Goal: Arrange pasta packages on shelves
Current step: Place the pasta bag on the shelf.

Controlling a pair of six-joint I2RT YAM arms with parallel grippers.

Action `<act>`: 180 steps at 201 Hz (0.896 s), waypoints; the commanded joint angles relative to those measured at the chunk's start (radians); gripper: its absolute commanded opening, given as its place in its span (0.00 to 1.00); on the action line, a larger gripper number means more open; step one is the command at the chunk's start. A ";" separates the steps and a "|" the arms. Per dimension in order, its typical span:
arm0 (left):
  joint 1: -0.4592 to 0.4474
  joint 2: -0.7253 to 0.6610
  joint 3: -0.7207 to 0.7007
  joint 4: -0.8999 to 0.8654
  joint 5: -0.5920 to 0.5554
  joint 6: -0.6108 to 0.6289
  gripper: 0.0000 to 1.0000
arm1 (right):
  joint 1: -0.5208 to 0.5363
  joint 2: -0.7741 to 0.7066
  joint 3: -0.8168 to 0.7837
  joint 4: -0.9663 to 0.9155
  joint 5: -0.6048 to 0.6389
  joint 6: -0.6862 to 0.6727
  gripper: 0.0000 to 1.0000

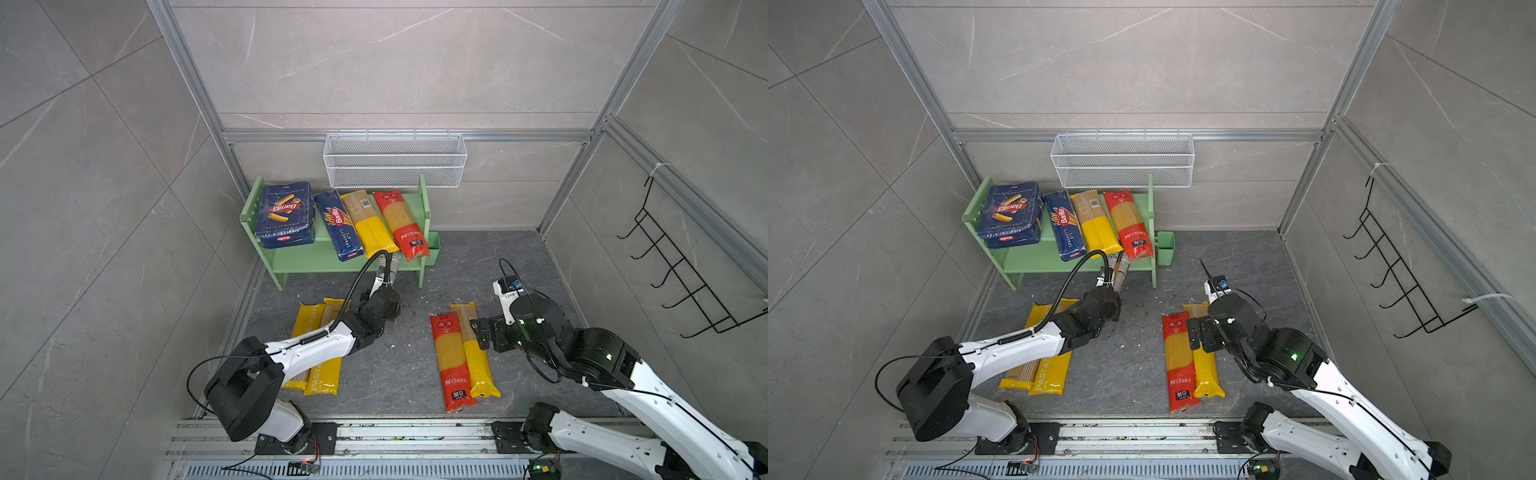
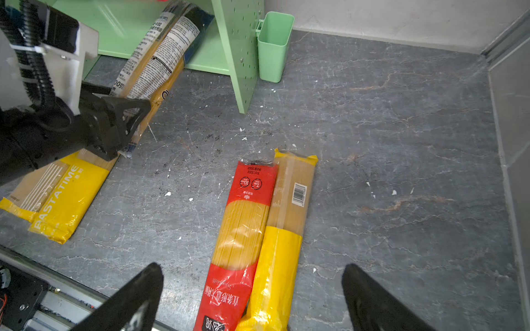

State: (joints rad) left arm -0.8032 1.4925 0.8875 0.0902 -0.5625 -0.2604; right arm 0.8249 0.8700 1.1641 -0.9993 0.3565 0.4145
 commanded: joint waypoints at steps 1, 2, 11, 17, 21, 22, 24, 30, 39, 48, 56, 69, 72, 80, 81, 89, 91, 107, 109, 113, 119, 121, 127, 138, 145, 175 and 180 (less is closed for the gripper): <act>0.023 0.007 0.086 0.225 -0.002 0.053 0.00 | -0.005 -0.015 0.043 -0.062 0.056 0.004 1.00; 0.025 0.010 0.087 0.228 -0.001 0.053 0.00 | -0.004 -0.015 0.044 -0.065 0.057 0.005 1.00; 0.036 0.027 0.096 0.247 0.012 0.055 0.00 | -0.004 -0.021 0.050 -0.075 0.066 0.010 1.00; 0.042 0.035 0.101 0.261 0.022 0.055 0.00 | -0.004 -0.024 0.055 -0.084 0.072 0.015 1.00; 0.047 0.042 0.108 0.266 0.030 0.053 0.00 | -0.004 -0.027 0.059 -0.089 0.076 0.019 1.00; 0.048 0.044 0.109 0.268 0.032 0.053 0.00 | -0.004 -0.027 0.060 -0.091 0.077 0.019 1.00; 0.051 0.049 0.112 0.268 0.035 0.052 0.00 | -0.005 -0.028 0.061 -0.094 0.079 0.021 1.00; 0.055 0.061 0.124 0.273 0.041 0.050 0.00 | -0.004 -0.031 0.065 -0.104 0.086 0.026 1.00; 0.060 0.079 0.139 0.285 0.048 0.050 0.00 | -0.004 -0.038 0.070 -0.115 0.092 0.033 1.00; 0.061 0.096 0.152 0.298 0.050 0.053 0.00 | -0.004 -0.045 0.075 -0.124 0.100 0.043 0.99; 0.062 0.110 0.165 0.308 0.053 0.056 0.00 | -0.004 -0.053 0.078 -0.133 0.106 0.050 1.00; 0.066 0.132 0.185 0.321 0.058 0.064 0.00 | -0.004 -0.066 0.084 -0.146 0.113 0.062 1.00; 0.067 0.136 0.190 0.323 0.059 0.065 0.00 | -0.005 -0.069 0.086 -0.149 0.114 0.066 1.00; 0.071 0.147 0.204 0.327 0.065 0.067 0.00 | -0.004 -0.074 0.090 -0.159 0.117 0.074 1.00; 0.071 0.149 0.206 0.327 0.067 0.068 0.00 | -0.004 -0.074 0.091 -0.160 0.117 0.074 1.00; 0.075 0.158 0.220 0.327 0.074 0.071 0.00 | -0.004 -0.078 0.095 -0.169 0.121 0.080 1.00; 0.075 0.160 0.223 0.326 0.075 0.071 0.00 | -0.004 -0.081 0.096 -0.171 0.121 0.081 1.00; 0.080 0.178 0.249 0.331 0.072 0.074 0.00 | -0.004 -0.086 0.106 -0.183 0.128 0.089 1.00; 0.079 0.180 0.251 0.332 0.071 0.074 0.00 | -0.004 -0.087 0.106 -0.183 0.128 0.089 1.00; 0.081 0.182 0.255 0.338 0.067 0.075 0.00 | -0.004 -0.088 0.108 -0.183 0.128 0.091 1.00; 0.083 0.188 0.259 0.347 0.064 0.077 0.00 | -0.004 -0.086 0.110 -0.183 0.129 0.091 0.99; 0.083 0.189 0.262 0.349 0.064 0.077 0.00 | -0.004 -0.085 0.110 -0.183 0.130 0.091 1.00; 0.087 0.194 0.269 0.351 0.062 0.076 0.00 | -0.004 -0.081 0.112 -0.182 0.130 0.093 1.00; 0.091 0.206 0.287 0.350 0.054 0.074 0.00 | -0.004 -0.073 0.114 -0.178 0.128 0.092 1.00; 0.092 0.214 0.301 0.345 0.050 0.072 0.00 | -0.005 -0.067 0.114 -0.175 0.127 0.092 0.99; 0.092 0.244 0.347 0.334 0.021 0.060 0.00 | -0.005 -0.052 0.112 -0.154 0.118 0.092 1.00; 0.092 0.249 0.355 0.331 0.020 0.054 0.00 | -0.004 -0.051 0.112 -0.153 0.118 0.092 1.00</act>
State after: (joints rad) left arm -0.7227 1.7603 1.1358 0.2237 -0.4740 -0.2085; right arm 0.8242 0.8074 1.2568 -1.1557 0.4644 0.4870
